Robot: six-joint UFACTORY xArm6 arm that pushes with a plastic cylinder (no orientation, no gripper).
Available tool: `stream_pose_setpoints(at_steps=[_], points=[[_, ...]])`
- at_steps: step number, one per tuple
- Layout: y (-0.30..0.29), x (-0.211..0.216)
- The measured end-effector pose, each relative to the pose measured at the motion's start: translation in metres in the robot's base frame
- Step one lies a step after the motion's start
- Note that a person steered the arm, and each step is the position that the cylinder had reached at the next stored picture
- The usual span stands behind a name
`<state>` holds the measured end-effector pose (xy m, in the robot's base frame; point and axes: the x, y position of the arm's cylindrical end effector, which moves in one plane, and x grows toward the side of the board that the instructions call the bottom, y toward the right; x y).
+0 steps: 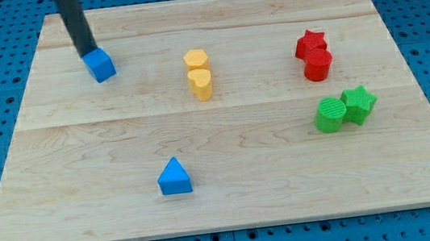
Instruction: Push the blue cube into triangle
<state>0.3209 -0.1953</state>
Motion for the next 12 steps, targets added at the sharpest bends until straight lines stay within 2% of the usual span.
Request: stream_pose_setpoints(at_steps=[1,2,3,6,9,12], points=[[0.008,0.039],[0.027,0.058],[0.047,0.054],[0.126,0.088],[0.138,0.176],[0.15,0.185]])
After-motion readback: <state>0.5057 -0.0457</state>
